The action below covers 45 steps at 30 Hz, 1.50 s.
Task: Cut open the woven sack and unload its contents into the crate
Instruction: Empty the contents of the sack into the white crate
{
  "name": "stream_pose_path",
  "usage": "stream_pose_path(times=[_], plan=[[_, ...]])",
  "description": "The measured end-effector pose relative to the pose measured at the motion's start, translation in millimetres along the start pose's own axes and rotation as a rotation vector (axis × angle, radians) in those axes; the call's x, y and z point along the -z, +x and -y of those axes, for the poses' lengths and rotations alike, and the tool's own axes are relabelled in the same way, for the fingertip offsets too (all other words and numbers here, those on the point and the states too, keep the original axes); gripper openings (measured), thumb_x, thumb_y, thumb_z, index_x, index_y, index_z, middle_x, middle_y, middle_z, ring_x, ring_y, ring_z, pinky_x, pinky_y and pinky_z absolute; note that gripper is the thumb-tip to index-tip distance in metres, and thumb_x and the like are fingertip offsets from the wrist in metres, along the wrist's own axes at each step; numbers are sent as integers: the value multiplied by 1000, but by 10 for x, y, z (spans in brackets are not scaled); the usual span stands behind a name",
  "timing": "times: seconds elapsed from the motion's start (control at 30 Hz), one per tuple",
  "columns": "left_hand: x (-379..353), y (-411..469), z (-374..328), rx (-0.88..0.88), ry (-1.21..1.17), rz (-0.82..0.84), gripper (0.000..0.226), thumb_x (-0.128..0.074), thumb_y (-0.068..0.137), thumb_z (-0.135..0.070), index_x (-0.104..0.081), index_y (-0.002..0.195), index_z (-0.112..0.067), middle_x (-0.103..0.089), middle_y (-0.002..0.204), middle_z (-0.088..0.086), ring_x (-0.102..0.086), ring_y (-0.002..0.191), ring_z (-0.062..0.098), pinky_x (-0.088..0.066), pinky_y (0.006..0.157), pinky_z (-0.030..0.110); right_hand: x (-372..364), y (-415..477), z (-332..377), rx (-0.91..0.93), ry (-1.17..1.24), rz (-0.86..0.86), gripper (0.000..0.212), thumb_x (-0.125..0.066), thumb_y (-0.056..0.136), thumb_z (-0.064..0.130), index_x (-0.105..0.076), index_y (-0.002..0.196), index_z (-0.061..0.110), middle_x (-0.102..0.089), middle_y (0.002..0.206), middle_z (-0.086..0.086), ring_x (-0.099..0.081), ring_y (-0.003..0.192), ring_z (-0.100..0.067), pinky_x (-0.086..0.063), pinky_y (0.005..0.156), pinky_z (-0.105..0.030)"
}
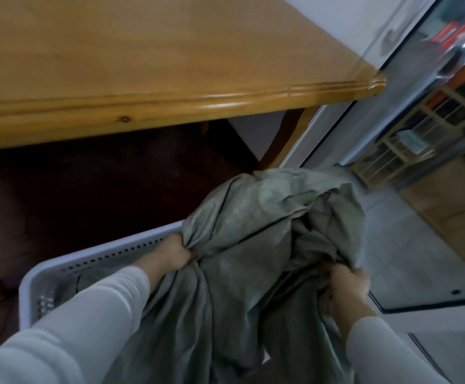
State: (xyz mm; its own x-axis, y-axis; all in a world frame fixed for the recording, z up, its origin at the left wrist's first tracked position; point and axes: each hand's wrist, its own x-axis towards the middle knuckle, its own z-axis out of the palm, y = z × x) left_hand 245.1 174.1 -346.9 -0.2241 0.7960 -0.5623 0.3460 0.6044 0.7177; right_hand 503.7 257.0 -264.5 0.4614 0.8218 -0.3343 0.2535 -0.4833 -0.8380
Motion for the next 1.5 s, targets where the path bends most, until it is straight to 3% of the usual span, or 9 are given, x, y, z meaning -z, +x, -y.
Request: stream_pose_path(times=[0.2,0.4,0.57,0.67,0.73,1.07,1.2,1.37,1.5], plan=[[254,-328,-558,-7,-118,-118,44,-61,91,-15,-52,131,-1,-55,133,14,-49,125,30,-37,98,26,292,-254,751,-178,541,-16,42,-50,84,-8,-56,124,2,-61,118,-14,-58,75,-25,-51,85,-42],[590,-765,-867,-17,-313,-328,36,-68,84,-13,-61,118,-3,-63,118,16,-58,113,34,-44,102,38,636,-547,1135,-189,745,165,34,-31,98,10,-59,79,14,-62,79,-4,-57,73,-21,-47,88,-40],[883,-1099,-1046,-15,-366,-369,5,-59,80,-4,-61,78,-7,-64,89,15,-60,94,35,-51,88,42,874,-715,1306,-149,751,229,39,-28,99,26,-64,90,15,-67,95,-5,-59,84,-23,-48,72,-34],[934,-1239,-1039,-5,-176,-353,10,-62,84,-18,-60,88,-9,-60,94,11,-56,88,28,-46,80,32,943,-733,1295,-176,640,160,31,-39,92,16,-63,112,9,-67,105,-9,-63,87,-27,-51,69,-38],[955,-1293,-1033,-23,-171,-399,12,-61,85,-21,-61,90,-10,-61,97,12,-57,91,29,-45,81,31,980,-804,1289,-169,634,192,27,-38,94,16,-64,97,12,-65,94,-7,-61,82,-26,-51,77,-42],[1072,-1452,-981,-41,-212,-381,11,-68,76,4,-65,83,-5,-65,88,11,-62,101,32,-49,85,36,996,-954,1201,-182,499,152,31,-42,92,13,-58,118,4,-61,99,-8,-56,78,-27,-46,82,-40],[1102,-1533,-925,-22,-288,-96,76,-89,58,-6,-52,125,-13,-60,113,0,-53,110,19,-41,99,30,845,-1011,1294,-100,347,273,20,-43,81,0,-60,91,4,-58,82,-9,-55,78,-29,-48,85,-44],[1091,-1439,-738,-12,-267,-184,156,-96,32,-30,2,152,-16,-31,151,6,-31,140,24,-28,115,38,677,-1069,1413,402,-323,417,34,-67,69,-8,-62,101,3,-68,97,-16,-63,94,-31,-52,85,-40],[1108,-1462,-829,-36,-20,-306,167,-93,35,-48,32,143,-26,13,159,4,7,148,26,-6,120,43,437,-1290,1529,688,-463,493,40,-68,70,-9,-60,107,2,-67,107,-16,-61,105,-27,-46,88,-29]])
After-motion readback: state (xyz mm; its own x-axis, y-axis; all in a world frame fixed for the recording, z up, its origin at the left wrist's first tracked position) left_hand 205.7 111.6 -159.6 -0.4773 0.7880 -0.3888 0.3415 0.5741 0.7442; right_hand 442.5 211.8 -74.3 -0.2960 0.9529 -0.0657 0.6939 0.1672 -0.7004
